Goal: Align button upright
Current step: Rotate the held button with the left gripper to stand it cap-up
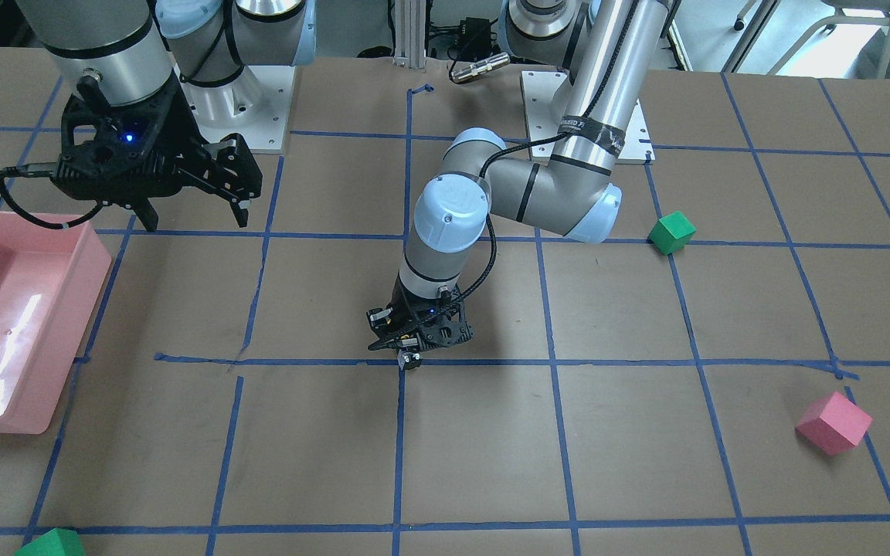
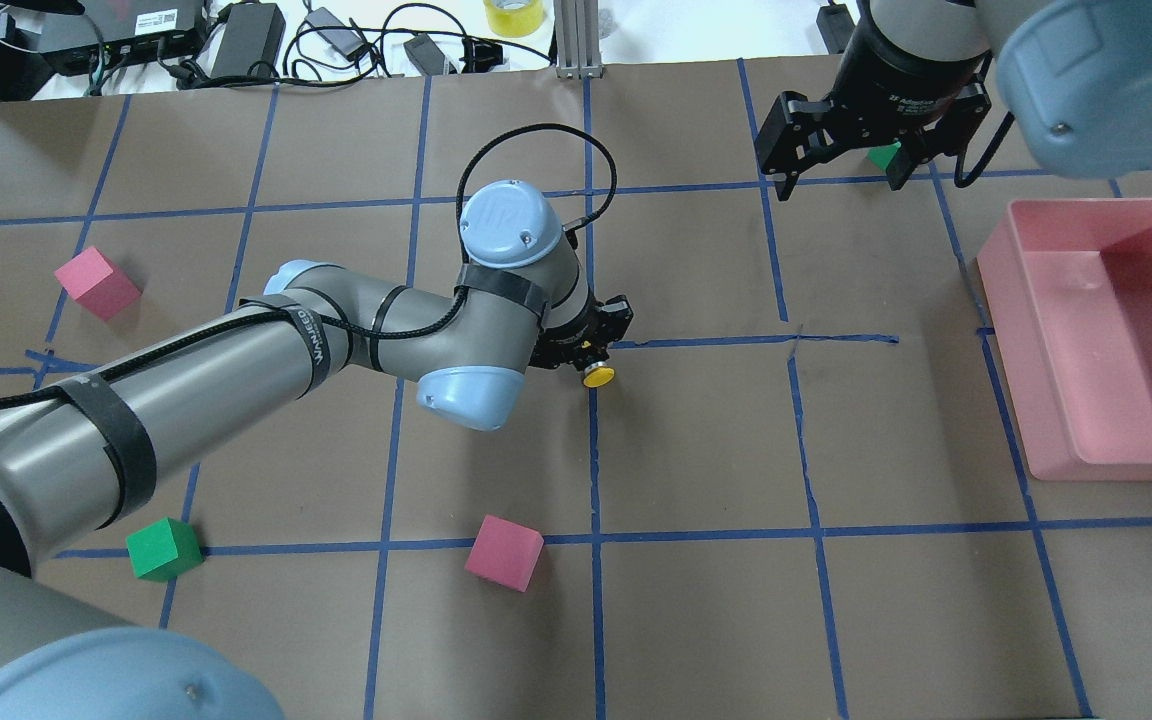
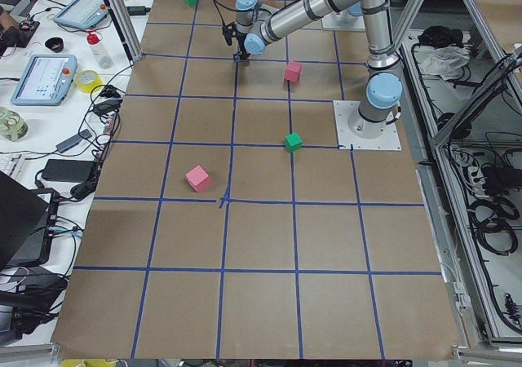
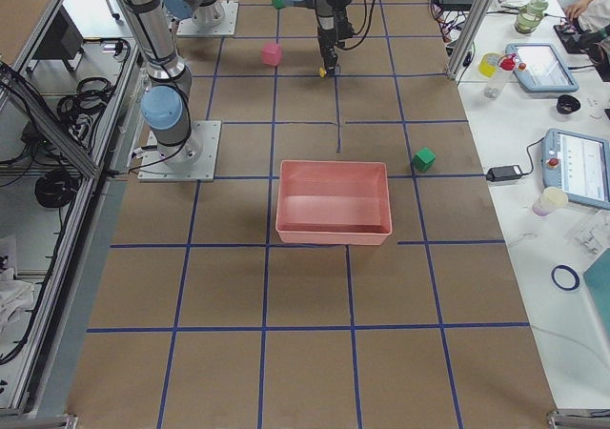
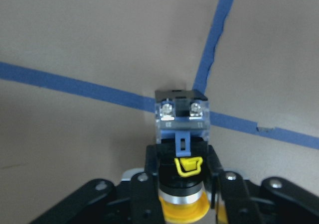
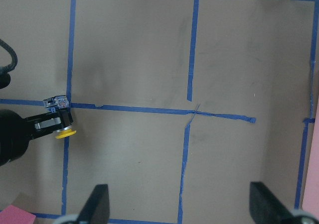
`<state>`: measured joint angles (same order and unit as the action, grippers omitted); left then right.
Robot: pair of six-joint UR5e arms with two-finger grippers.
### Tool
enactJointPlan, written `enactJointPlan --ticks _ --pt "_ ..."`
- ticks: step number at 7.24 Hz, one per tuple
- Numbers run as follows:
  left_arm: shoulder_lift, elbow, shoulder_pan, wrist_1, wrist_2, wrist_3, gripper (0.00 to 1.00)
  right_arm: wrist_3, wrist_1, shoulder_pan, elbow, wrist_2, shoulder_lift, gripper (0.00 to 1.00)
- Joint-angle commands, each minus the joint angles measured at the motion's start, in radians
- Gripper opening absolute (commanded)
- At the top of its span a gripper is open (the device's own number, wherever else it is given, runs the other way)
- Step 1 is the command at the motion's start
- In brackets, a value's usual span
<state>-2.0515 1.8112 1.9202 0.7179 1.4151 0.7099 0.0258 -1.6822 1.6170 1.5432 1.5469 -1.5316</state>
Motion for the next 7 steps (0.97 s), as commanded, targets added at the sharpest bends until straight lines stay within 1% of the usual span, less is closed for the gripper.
enactJointPlan --ticks 1,2,3,4,5,6,7 --pt "0.023 -0.071 -0.016 0.121 -0.071 0.128 0.00 0.003 -0.002 0.001 0.000 -0.011 0.001 1.00" --pt "0.024 -0.081 -0.036 0.156 -0.146 0.211 0.00 0.002 -0.002 0.001 -0.002 -0.013 0.001 1.00" --pt "0.022 -0.076 -0.079 0.160 -0.244 0.267 0.00 0.002 0.001 0.001 0.000 -0.010 0.002 1.00" --pt "0.021 -0.069 -0.133 0.181 -0.375 0.298 0.00 0.003 -0.002 0.001 0.000 -0.007 0.002 1.00" --pt "0.013 -0.069 -0.179 0.237 -0.500 0.304 0.00 0.002 0.001 0.001 0.000 -0.008 -0.002 1.00" --pt "-0.002 -0.060 -0.203 0.273 -0.625 0.309 0.00 0.002 0.001 0.001 0.000 -0.007 -0.002 1.00" --pt "-0.010 -0.020 -0.236 0.281 -0.739 0.307 0.00 0.002 -0.001 0.001 0.000 -0.010 0.001 1.00"
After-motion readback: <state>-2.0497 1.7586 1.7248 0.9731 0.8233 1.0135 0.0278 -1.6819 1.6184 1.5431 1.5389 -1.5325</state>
